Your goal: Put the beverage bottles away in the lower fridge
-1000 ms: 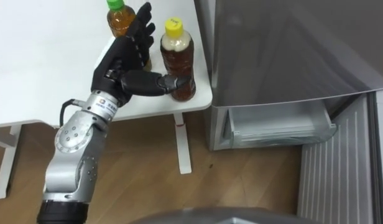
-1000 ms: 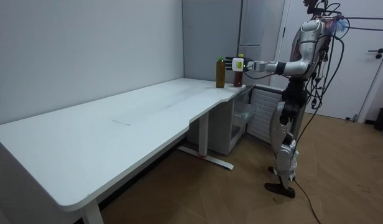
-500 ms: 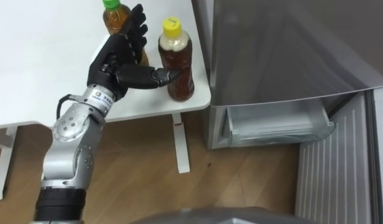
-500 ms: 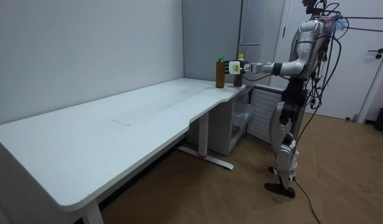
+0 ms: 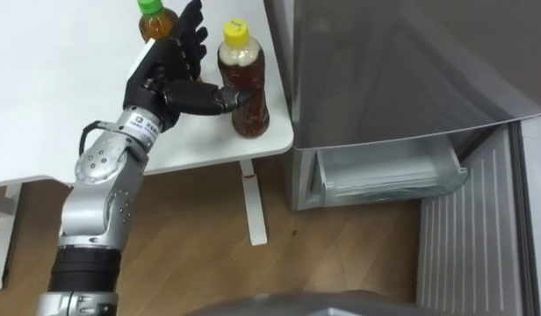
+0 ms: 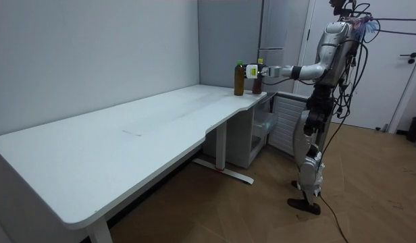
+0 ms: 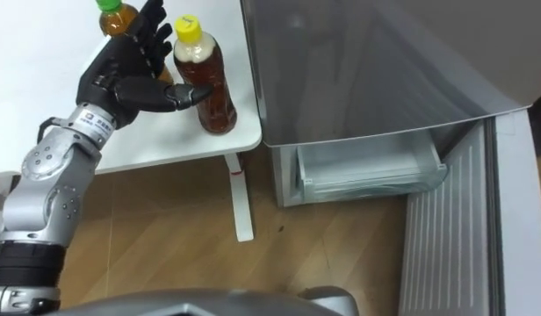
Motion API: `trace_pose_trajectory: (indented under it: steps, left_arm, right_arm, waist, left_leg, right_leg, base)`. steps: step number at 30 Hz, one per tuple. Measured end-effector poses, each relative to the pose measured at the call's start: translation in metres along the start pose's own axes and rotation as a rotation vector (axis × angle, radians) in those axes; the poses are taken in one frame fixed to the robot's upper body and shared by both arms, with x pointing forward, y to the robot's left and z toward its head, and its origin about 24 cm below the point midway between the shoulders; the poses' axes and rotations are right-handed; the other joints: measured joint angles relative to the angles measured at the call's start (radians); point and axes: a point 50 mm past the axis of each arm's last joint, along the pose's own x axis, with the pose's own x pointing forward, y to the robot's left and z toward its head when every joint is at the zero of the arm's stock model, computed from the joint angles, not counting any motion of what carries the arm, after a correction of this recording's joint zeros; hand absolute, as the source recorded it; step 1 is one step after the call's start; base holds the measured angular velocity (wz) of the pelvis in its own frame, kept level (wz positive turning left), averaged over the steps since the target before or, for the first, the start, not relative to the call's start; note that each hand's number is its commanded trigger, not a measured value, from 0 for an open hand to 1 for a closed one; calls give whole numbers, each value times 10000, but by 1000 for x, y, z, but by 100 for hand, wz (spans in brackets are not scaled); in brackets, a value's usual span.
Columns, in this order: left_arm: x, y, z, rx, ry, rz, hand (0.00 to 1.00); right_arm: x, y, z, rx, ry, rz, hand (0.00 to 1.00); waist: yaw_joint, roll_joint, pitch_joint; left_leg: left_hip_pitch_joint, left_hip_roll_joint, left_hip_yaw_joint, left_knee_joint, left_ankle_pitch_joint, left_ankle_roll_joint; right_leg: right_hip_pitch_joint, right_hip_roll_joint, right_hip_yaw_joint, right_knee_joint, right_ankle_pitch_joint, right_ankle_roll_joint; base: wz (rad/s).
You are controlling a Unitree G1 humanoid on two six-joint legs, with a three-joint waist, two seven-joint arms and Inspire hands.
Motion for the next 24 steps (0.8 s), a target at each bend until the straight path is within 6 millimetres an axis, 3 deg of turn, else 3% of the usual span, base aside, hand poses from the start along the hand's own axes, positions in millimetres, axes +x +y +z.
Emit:
trace_pose_trajectory:
  steps: [6,24]
  left_arm:
    - [6,1,-2,-21,155,-125,0]
    - [11,-6,-17,-5,1137,-800,0]
  right_arm:
    - [0,-1,7,-39,-155,134,0]
    - [-1,-3,14,66,-326,108,0]
  waist:
    - [-16,-4,78]
    - [-325,-85,101]
  left_leg:
    - [-7,6,1,22,1,0]
    - [-94,10,19,89,1,1]
  right_leg:
    - [-96,-4,29,157,-2,1]
    - [-172,-8,63,150,-2,0]
  base:
    - [0]
    - [-1]
